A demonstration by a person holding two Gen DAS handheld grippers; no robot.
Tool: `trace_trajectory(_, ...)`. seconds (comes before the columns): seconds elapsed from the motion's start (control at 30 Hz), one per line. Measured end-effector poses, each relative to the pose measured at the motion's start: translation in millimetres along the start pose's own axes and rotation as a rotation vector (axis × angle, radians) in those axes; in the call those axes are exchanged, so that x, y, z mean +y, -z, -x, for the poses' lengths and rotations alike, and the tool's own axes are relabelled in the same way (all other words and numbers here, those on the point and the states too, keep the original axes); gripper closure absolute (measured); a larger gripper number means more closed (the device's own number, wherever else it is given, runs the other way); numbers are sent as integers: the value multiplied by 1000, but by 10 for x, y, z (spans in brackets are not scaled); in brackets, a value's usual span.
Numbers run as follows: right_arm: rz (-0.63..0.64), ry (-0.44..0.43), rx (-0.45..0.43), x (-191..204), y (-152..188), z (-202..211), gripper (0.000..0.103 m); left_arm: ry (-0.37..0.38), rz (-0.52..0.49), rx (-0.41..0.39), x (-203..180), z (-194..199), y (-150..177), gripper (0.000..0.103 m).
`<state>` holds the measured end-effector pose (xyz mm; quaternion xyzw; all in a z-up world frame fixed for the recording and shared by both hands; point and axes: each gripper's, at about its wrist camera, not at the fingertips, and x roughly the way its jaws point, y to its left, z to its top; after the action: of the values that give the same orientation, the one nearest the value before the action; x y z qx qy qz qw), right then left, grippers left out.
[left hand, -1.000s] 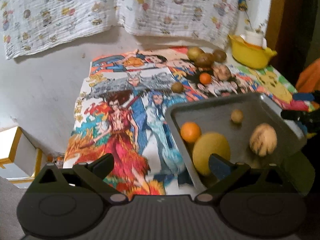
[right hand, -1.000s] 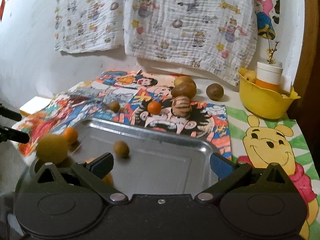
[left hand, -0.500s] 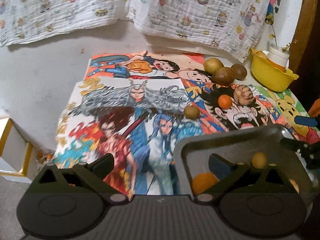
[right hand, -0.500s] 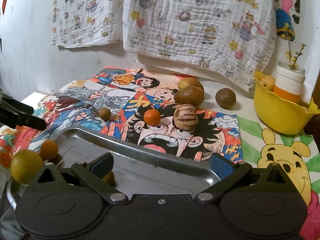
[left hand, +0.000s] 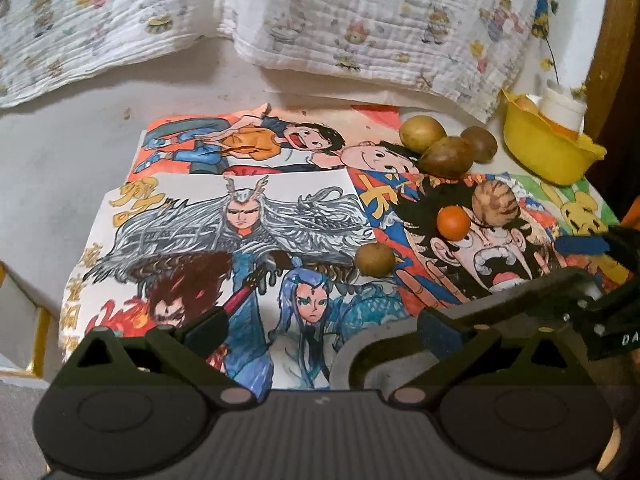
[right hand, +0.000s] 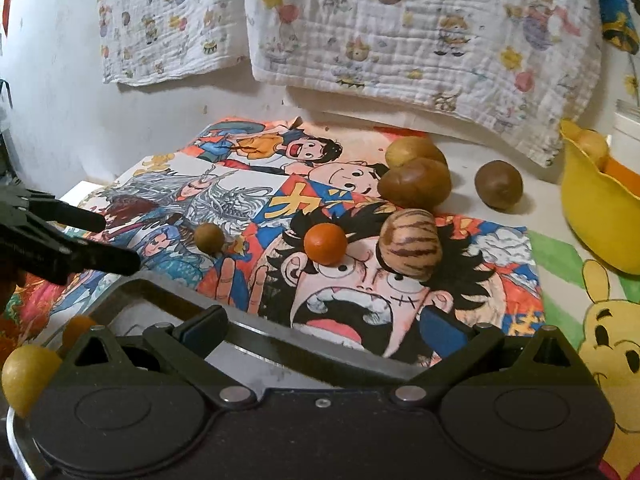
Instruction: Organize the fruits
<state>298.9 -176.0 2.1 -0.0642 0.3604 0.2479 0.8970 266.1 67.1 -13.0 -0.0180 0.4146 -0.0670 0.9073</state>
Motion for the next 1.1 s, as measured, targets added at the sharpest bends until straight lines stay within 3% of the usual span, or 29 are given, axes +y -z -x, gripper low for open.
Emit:
trace_trajectory(0.23, 42, -1, 1, 10, -69, -130, 7, -3, -113, 30, -57, -150, -44, 1)
trace_trajectory(0.47, 82, -12, 3, 26, -143, -251, 10, 36, -118, 34, -50, -313, -132, 1)
trace_trajectory(0.6, 171, -12, 2, 95, -186, -329, 14, 43, -135, 36, -48, -390, -173, 1)
trace_trajectory(0.73, 294, -4, -6, 207, -248, -416, 21, 46, -155, 23, -57, -427, -216, 1)
trace_trajectory(0.9, 360, -12, -12, 290, -324, -534, 28, 64, -165, -1, -107, -459, -247, 1)
trace_trajectory(1.1, 395, 13, -7, 303, -328, -656, 45, 48, -222, -38, -188, -483, -228, 15)
